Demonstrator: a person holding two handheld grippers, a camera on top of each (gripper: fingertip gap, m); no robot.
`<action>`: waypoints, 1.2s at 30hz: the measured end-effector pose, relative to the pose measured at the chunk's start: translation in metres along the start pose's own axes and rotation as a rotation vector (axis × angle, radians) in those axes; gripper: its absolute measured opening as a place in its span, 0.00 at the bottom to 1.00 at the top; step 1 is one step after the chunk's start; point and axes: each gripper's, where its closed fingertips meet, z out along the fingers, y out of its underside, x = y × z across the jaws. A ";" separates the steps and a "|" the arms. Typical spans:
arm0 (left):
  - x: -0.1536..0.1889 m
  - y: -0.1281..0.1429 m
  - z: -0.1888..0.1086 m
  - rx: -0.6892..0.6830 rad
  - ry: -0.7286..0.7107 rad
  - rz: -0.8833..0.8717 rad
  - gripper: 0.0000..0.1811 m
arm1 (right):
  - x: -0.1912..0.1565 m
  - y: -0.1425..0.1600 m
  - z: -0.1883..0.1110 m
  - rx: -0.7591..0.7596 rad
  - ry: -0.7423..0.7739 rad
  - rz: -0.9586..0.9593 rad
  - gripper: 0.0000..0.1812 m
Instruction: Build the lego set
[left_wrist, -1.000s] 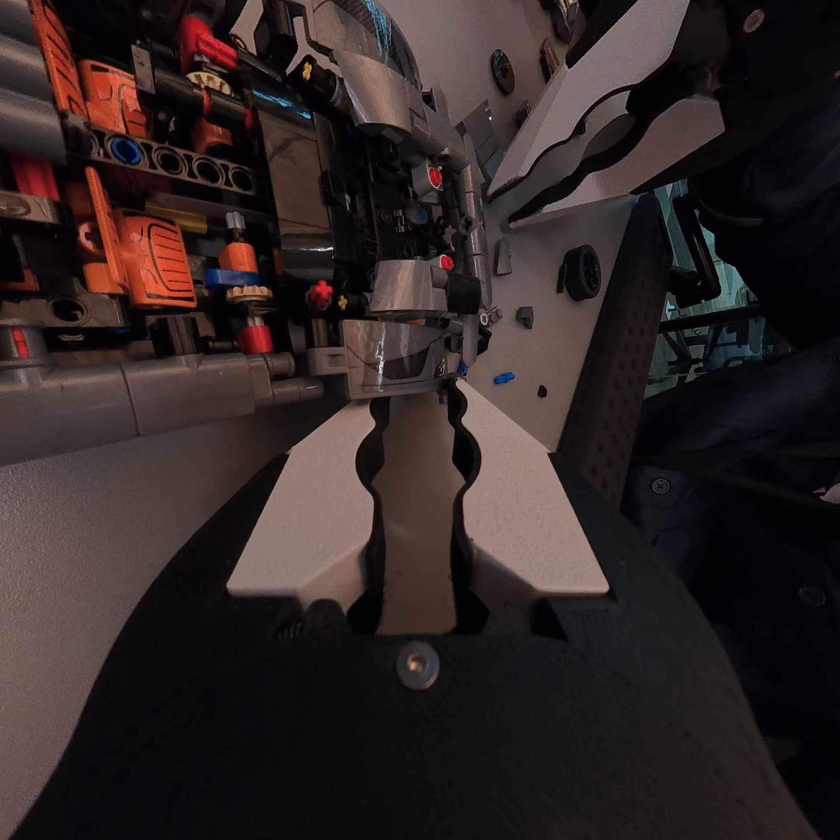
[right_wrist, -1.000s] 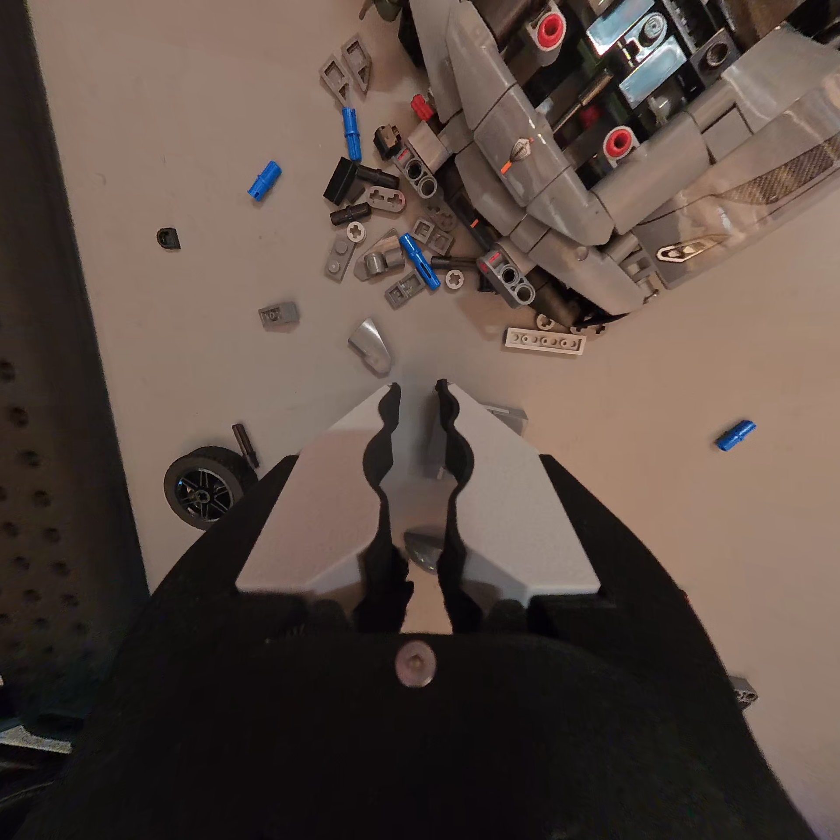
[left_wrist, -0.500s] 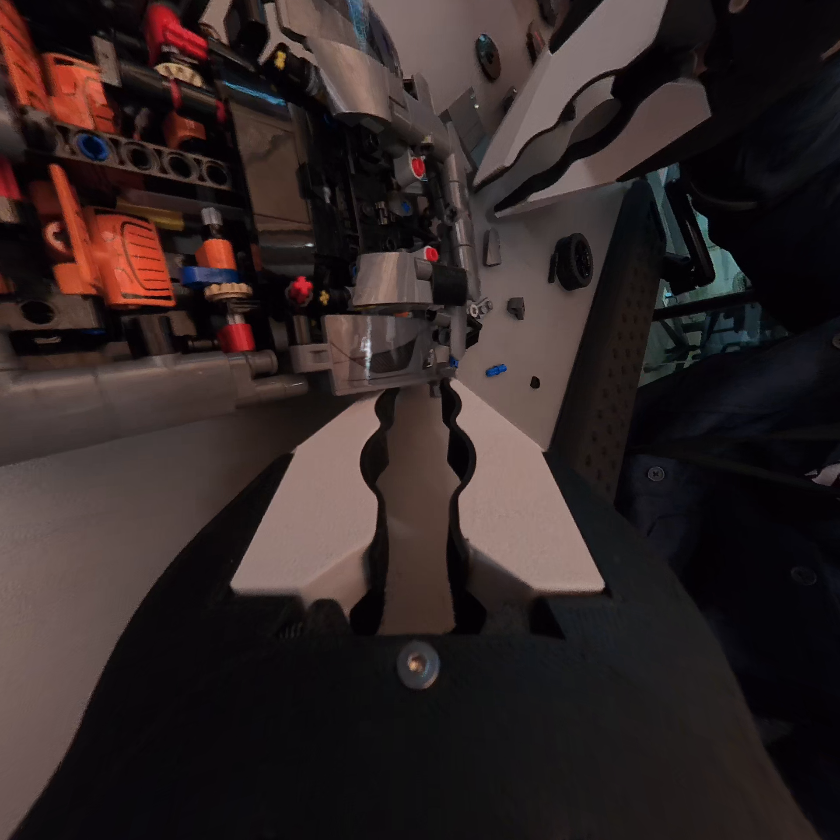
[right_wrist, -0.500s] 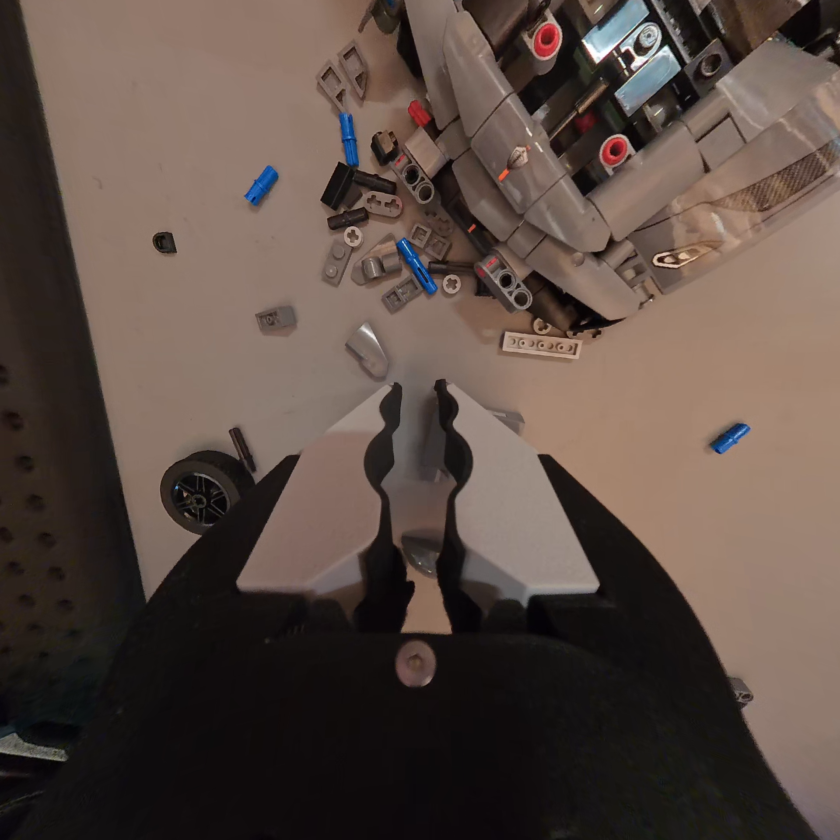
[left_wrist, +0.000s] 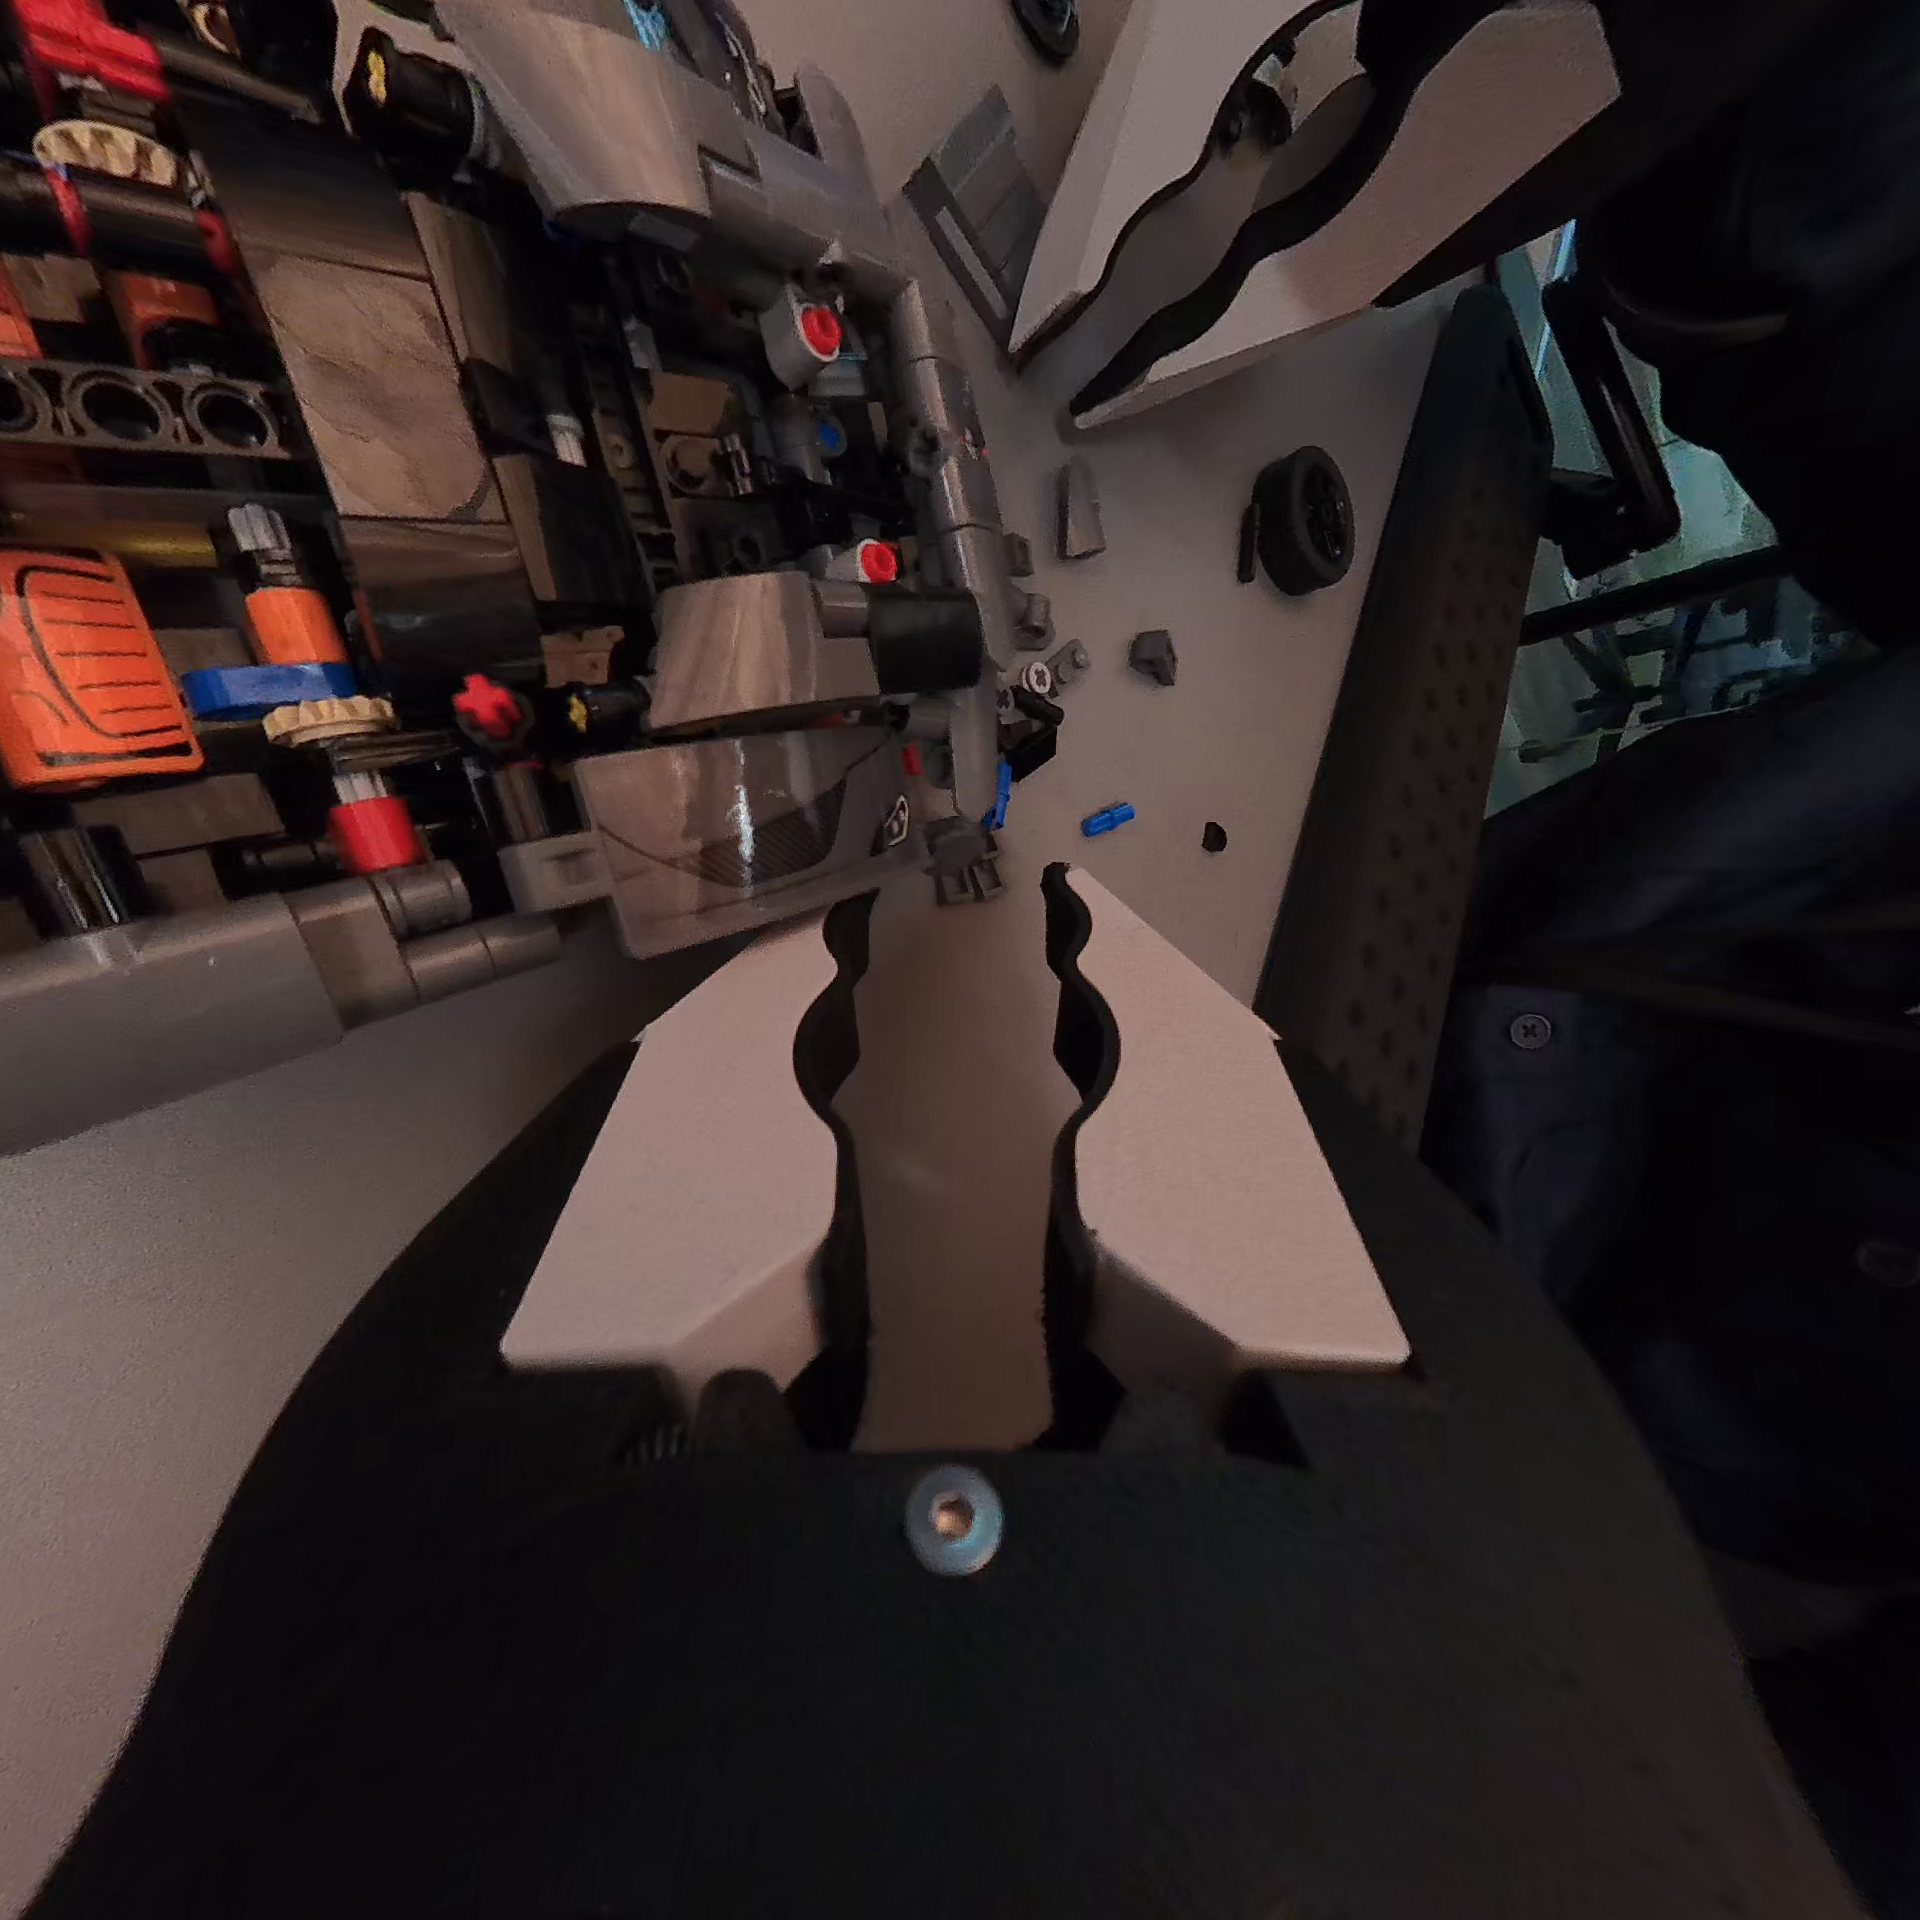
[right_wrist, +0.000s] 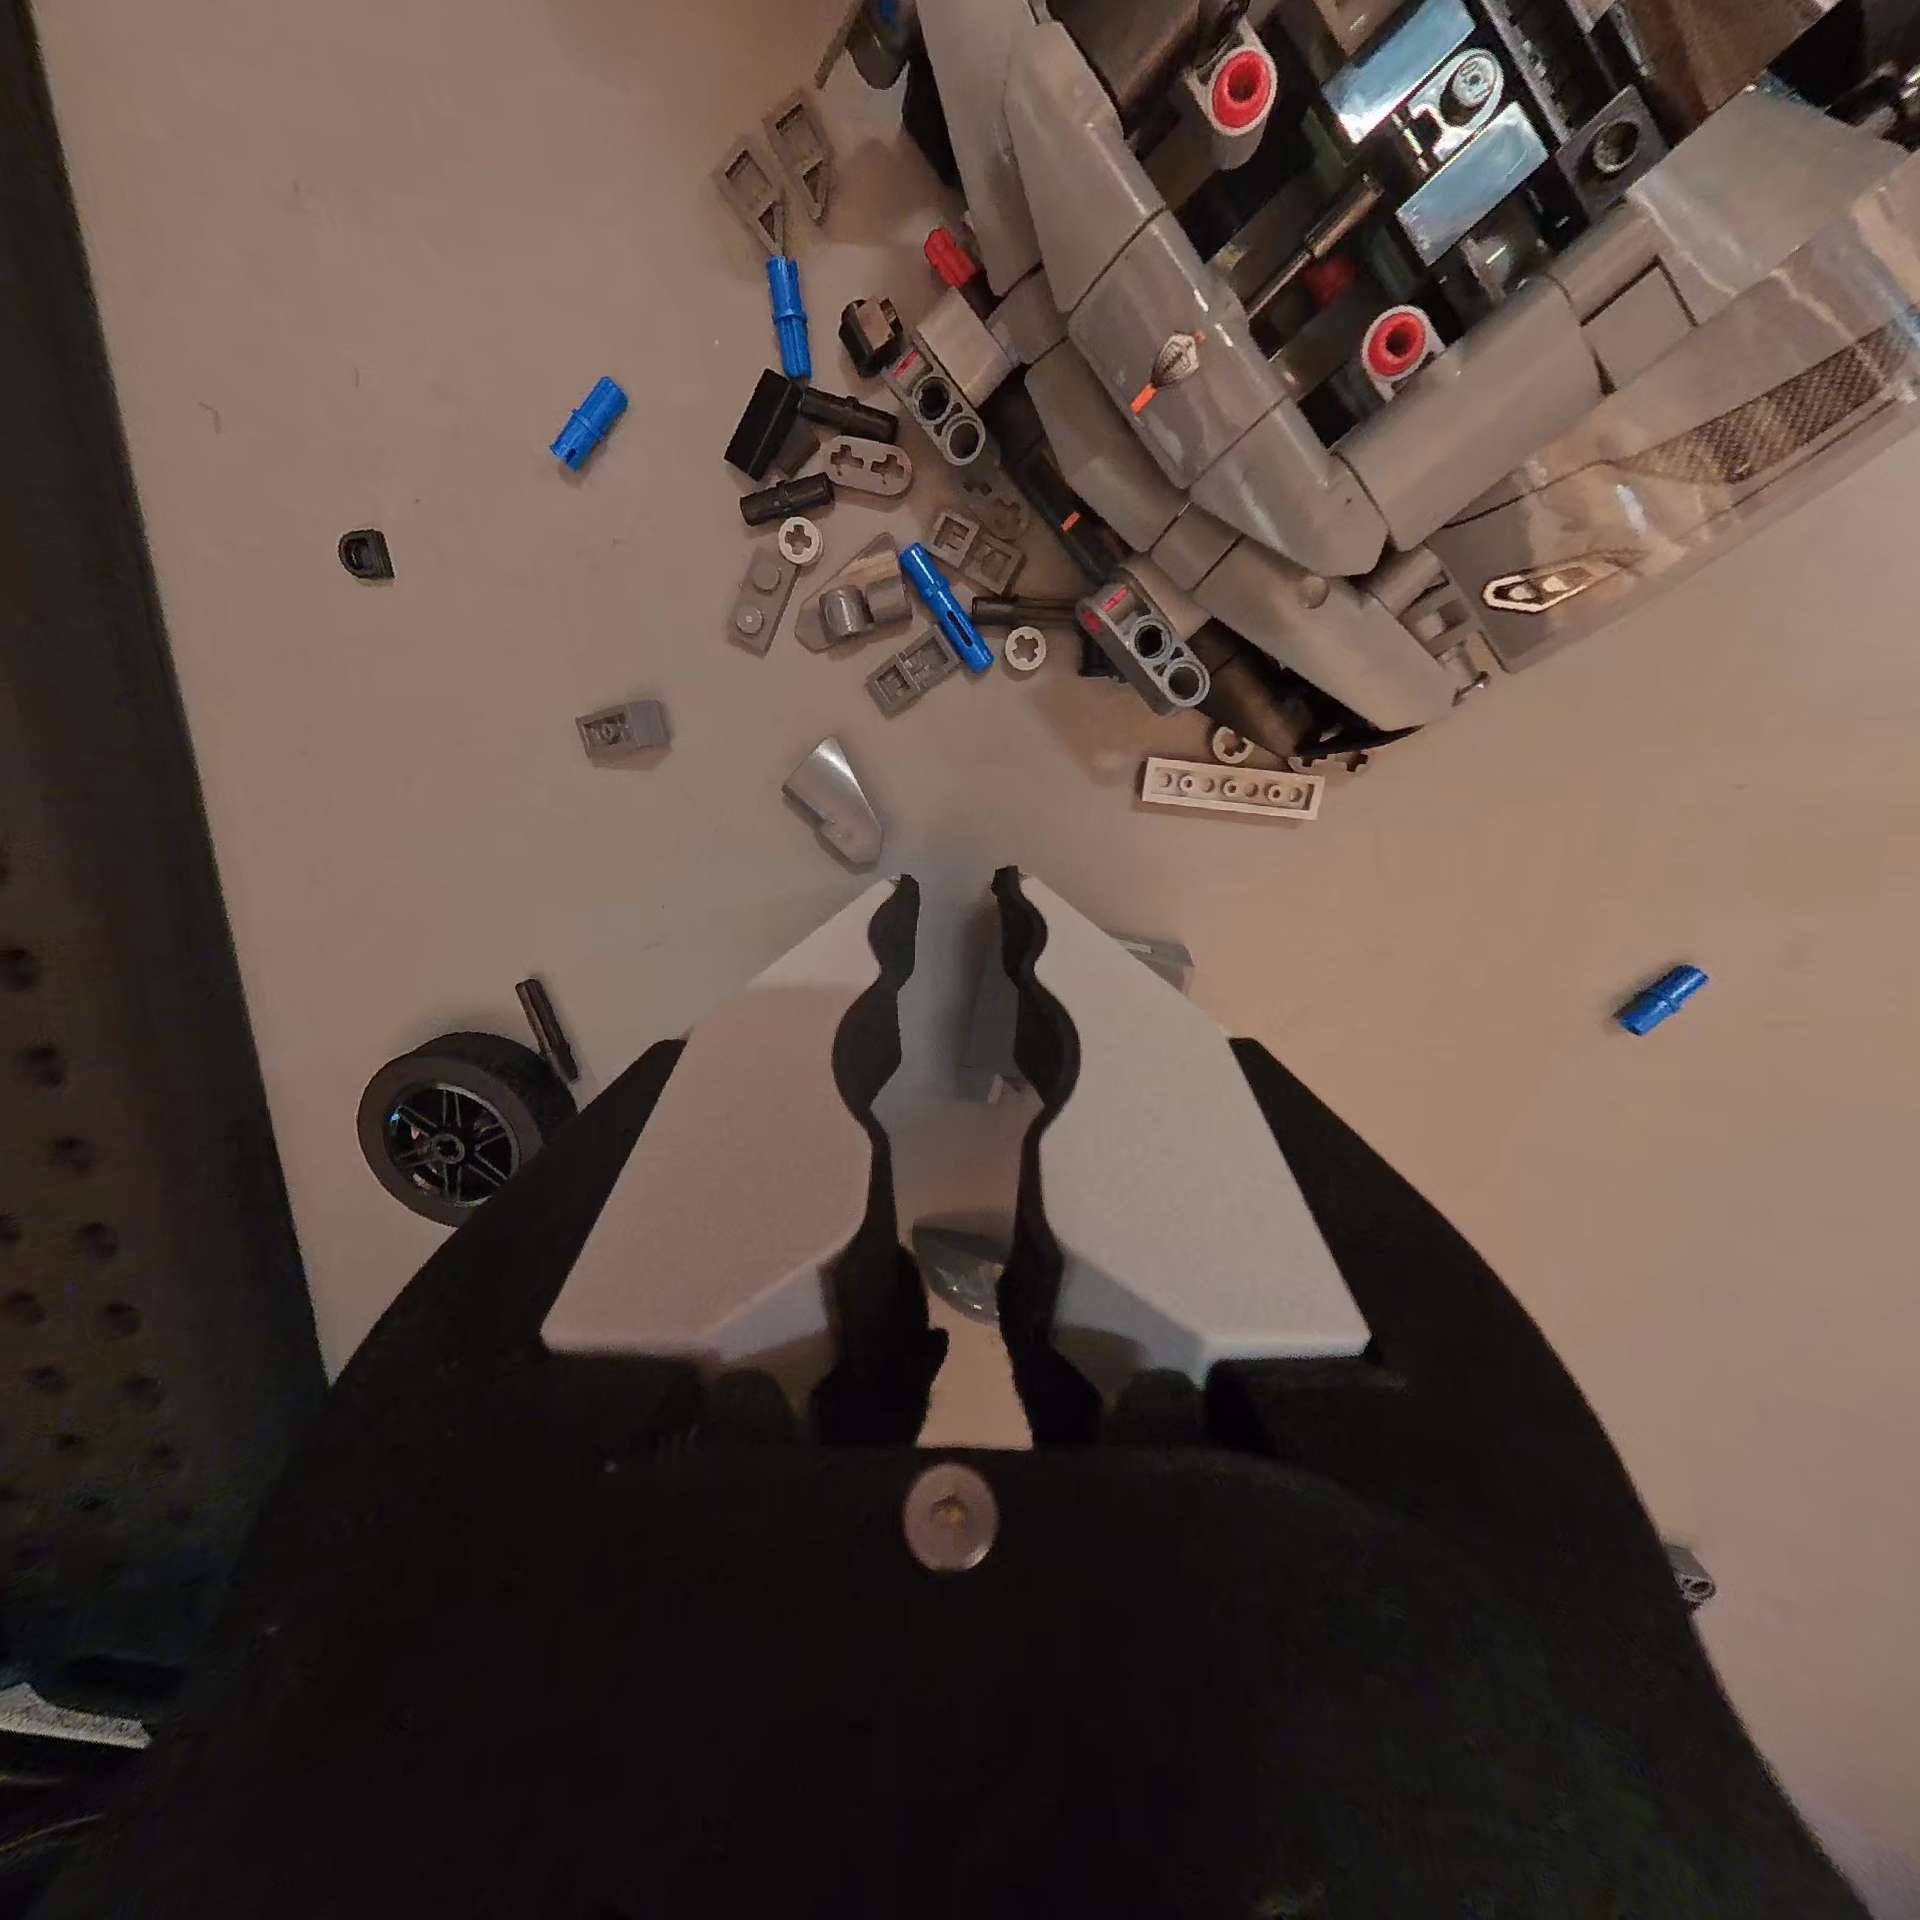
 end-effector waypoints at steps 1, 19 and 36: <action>0.000 -0.001 0.001 0.003 0.008 -0.008 0.17 | 0.001 0.000 0.000 0.002 0.002 0.003 0.08; -0.007 -0.003 0.002 0.027 0.025 -0.062 0.07 | 0.025 -0.005 -0.007 0.072 0.073 0.082 0.07; -0.009 -0.001 0.000 0.015 0.007 -0.057 0.05 | 0.053 -0.011 -0.014 0.159 0.157 0.169 0.10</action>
